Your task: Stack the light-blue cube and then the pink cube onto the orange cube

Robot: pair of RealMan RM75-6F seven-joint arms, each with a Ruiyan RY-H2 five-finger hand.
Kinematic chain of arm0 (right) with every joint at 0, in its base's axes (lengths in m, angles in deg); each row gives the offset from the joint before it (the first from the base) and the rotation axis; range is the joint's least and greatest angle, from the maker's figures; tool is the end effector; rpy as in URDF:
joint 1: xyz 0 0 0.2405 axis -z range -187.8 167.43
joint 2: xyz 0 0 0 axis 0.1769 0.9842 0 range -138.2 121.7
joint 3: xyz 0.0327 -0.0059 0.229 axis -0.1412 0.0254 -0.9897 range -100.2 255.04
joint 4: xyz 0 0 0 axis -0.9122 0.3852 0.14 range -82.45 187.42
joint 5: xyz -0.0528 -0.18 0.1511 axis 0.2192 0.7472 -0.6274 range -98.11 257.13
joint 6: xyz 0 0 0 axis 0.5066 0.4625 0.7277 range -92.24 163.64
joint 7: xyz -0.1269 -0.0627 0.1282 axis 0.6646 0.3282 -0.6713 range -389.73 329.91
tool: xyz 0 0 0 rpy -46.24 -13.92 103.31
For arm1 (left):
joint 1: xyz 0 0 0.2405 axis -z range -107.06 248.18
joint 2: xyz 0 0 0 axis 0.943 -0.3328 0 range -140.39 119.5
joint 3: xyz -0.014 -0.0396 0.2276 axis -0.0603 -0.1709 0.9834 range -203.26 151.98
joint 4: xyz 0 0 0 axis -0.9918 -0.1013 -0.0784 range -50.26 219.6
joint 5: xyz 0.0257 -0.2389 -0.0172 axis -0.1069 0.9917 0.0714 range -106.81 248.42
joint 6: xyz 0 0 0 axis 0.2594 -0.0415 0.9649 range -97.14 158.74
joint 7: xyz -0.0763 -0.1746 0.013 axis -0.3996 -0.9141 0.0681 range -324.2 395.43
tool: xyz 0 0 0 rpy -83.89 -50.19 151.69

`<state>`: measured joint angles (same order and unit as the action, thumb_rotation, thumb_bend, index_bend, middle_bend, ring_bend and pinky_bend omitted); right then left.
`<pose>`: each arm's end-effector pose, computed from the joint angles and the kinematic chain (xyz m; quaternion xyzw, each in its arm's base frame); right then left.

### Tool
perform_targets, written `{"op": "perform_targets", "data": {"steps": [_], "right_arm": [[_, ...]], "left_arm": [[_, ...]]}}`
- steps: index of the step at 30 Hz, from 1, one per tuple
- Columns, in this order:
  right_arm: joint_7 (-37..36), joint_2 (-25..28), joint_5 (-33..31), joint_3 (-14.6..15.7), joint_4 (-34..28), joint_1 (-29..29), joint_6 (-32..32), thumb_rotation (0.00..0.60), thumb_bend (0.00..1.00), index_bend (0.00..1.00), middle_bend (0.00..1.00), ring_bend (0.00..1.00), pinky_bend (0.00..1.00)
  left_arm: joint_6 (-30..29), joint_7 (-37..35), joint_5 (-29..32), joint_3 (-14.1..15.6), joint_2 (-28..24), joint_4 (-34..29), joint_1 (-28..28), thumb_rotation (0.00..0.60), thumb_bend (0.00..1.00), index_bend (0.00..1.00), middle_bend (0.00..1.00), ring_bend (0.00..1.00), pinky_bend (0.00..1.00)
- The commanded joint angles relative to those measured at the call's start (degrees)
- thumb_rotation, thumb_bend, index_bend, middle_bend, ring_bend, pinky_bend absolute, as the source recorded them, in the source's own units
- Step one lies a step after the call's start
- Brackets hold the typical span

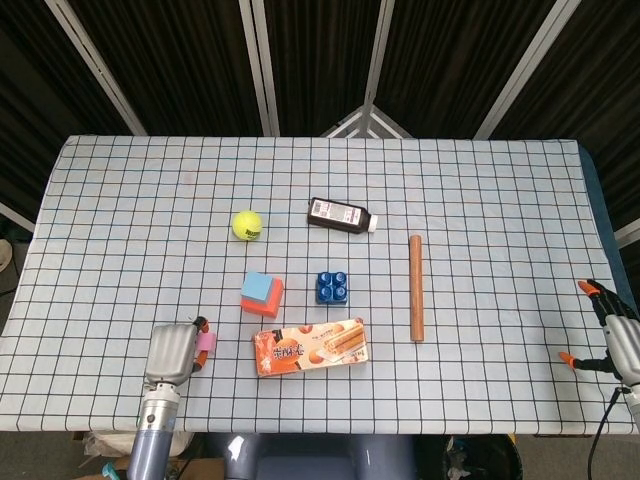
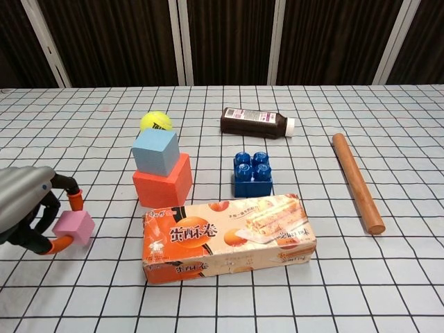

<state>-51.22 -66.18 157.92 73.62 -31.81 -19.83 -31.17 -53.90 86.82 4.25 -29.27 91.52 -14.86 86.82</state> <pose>-0.3730 -0.2584 0.1455 0.5529 -0.5170 0.3436 0.5558 -0.1428 0.2407 -0.0645 -0.6475 -0.4096 -0.3012 0.5676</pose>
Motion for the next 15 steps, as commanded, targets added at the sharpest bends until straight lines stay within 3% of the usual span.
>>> {"op": "perform_targets", "data": {"steps": [1,6,12,15], "right_arm": [[0.05,-0.02,0.01,0.0,-0.01,-0.02,0.0,0.6,0.07,0.0,0.04,0.05,0.14],[0.07,0.03,0.23,0.06,-0.2,0.04,-0.21,0.6,0.07,0.0,0.04,0.05,0.14],[0.16,0.05,0.07,0.04,-0.26,0.08,-0.22,0.6,0.07,0.0,0.04,0.05,0.14],[0.25,0.03,0.04,0.05,-0.28,0.06,-0.16,0.6,0.07,0.0,0.04,0.05,0.14]], "left_arm": [[-1.19,-0.47,-1.44,-0.58,-2.09,-3.13,-0.13,0.6,0.34,0.45,0.78,0.77,0.83],[0.58,0.48,-0.06,-2.39,-7.94,-11.82,1.0,0.6,0.34,0.45,0.78,0.77,0.83],[5.69,1.93,8.68,-9.24,-15.57,-21.9,5.09,0.6,0.34,0.45,0.78,0.77,0.83],[7.38,3.27,14.27,-13.28,-18.03,-23.91,7.87,0.6,0.34,0.45,0.78,0.77,0.83]]}}
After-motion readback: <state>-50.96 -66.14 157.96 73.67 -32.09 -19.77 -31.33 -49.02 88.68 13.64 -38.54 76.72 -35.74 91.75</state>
